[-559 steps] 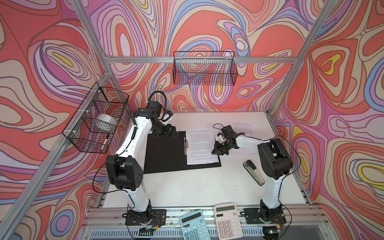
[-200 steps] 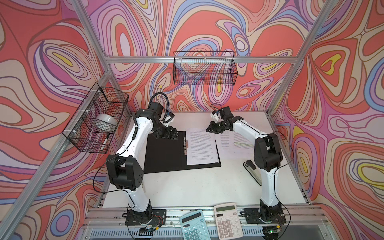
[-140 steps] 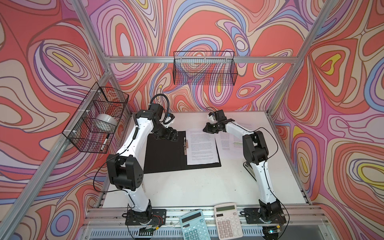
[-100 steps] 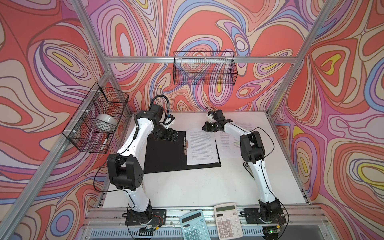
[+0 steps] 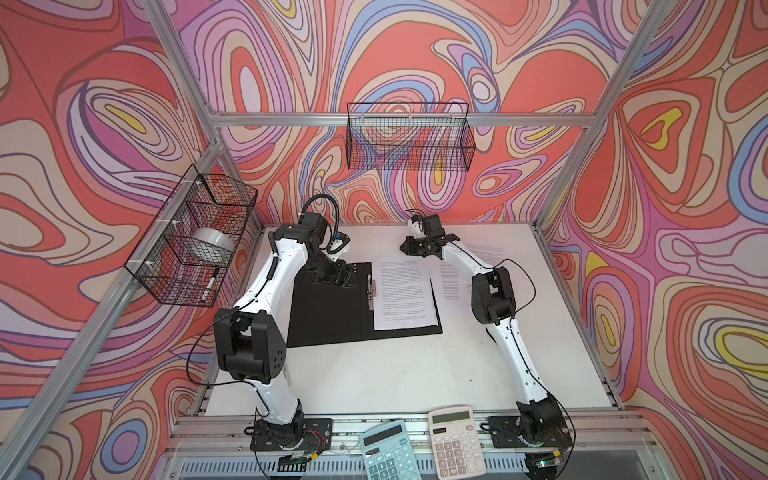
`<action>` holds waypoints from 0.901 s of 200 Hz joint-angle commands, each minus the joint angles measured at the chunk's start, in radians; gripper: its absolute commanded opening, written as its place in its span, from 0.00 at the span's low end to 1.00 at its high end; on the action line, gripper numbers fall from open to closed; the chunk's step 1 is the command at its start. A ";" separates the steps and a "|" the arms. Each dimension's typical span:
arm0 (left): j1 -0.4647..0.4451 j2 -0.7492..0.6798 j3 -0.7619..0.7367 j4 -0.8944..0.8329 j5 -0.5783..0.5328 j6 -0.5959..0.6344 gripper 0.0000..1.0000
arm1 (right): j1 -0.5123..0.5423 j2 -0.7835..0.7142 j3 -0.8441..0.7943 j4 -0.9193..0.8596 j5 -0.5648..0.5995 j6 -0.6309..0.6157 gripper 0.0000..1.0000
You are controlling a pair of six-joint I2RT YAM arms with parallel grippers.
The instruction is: Put the files into the folder
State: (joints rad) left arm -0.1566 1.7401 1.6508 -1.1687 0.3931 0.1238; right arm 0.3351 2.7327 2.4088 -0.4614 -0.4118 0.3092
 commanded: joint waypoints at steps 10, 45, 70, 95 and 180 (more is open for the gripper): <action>-0.003 -0.039 -0.023 0.001 0.014 0.015 0.80 | -0.002 0.025 0.042 -0.108 0.006 -0.058 0.16; -0.004 -0.043 -0.025 0.003 0.015 0.013 0.80 | -0.001 0.023 0.060 -0.192 -0.017 -0.104 0.16; -0.004 -0.047 -0.026 0.004 0.016 0.013 0.80 | -0.001 0.036 0.093 -0.252 -0.043 -0.131 0.16; -0.004 -0.047 -0.026 0.004 0.018 0.011 0.80 | 0.001 0.035 0.093 -0.269 -0.069 -0.139 0.16; -0.006 -0.044 -0.028 0.004 0.011 0.010 0.80 | 0.004 0.038 0.093 -0.278 -0.106 -0.146 0.16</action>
State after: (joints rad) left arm -0.1581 1.7214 1.6333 -1.1553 0.3969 0.1234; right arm 0.3351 2.7365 2.4874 -0.7048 -0.4999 0.1818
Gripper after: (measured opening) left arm 0.799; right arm 0.158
